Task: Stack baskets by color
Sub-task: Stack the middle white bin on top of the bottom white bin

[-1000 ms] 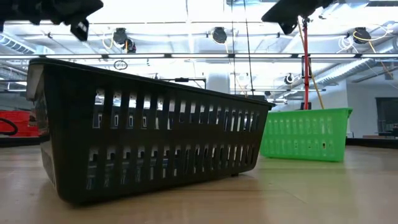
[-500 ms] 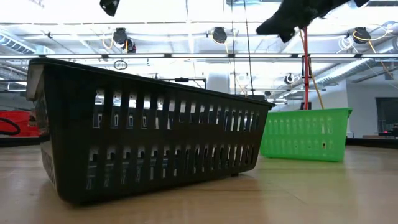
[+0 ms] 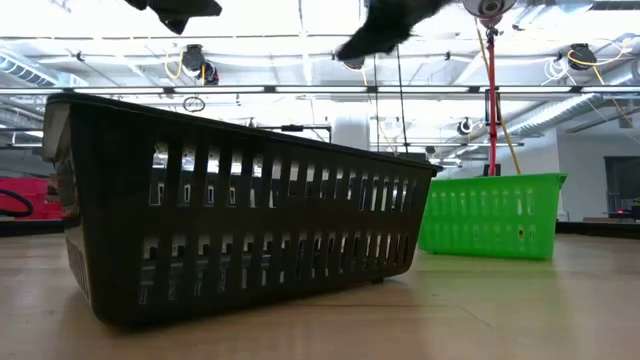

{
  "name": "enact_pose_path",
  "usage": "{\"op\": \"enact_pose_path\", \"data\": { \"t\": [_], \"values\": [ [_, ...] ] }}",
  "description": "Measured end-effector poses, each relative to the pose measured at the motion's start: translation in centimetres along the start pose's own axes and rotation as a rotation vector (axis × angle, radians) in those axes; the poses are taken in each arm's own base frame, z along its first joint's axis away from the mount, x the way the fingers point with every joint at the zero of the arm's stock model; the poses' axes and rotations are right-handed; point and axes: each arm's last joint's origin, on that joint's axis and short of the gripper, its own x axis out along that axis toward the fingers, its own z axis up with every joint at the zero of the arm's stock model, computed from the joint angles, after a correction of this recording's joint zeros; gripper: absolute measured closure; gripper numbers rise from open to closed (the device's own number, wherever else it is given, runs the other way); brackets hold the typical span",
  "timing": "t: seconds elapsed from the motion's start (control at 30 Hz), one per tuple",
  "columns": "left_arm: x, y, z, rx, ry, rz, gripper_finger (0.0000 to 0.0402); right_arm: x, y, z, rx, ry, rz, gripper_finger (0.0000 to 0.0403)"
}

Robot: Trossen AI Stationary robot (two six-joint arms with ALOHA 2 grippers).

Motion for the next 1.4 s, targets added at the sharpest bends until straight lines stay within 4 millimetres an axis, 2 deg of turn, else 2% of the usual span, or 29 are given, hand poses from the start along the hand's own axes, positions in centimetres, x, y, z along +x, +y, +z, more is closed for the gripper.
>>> {"op": "enact_pose_path", "data": {
  "t": [0.13, 0.27, 0.43, 0.6, 0.73, 1.13, 1.27, 1.4],
  "values": [
    [0.0, 0.0, -0.3, -0.011, 0.025, -0.001, 0.0399, 2.5, -1.0, 1.6, -0.078, 0.041, -0.013, 0.0403],
    [0.0, -0.1, -0.6, -0.01, 0.061, -0.004, 0.0399, 5.0, -1.8, 1.8, -0.167, 0.061, 0.005, 0.0403],
    [0.0, 0.0, -0.8, -0.015, 0.079, 0.005, 0.0399, 8.2, -2.9, 0.8, -0.165, 0.096, 0.094, 0.0403],
    [0.0, 0.1, -0.8, -0.021, 0.081, 0.039, 0.0399, 10.9, -3.7, -0.7, -0.181, 0.153, 0.107, 0.0402],
    [0.0, 0.1, -0.8, -0.028, 0.081, 0.041, 0.0398, 12.5, -4.3, -1.8, -0.195, 0.185, 0.135, 0.0379],
    [0.0, 0.1, -0.8, -0.028, 0.081, 0.041, 0.0398, 14.9, -5.8, -4.2, -0.132, 0.188, 0.275, 0.0238],
    [0.0, 0.1, -0.8, -0.028, 0.081, 0.041, 0.0398, 15.8, -6.0, -5.2, -0.119, 0.217, 0.282, 0.0228],
    [0.0, 0.1, -0.8, -0.028, 0.081, 0.041, 0.0398, 16.0, -6.0, -5.3, -0.125, 0.219, 0.284, 0.0239]
  ]
}}
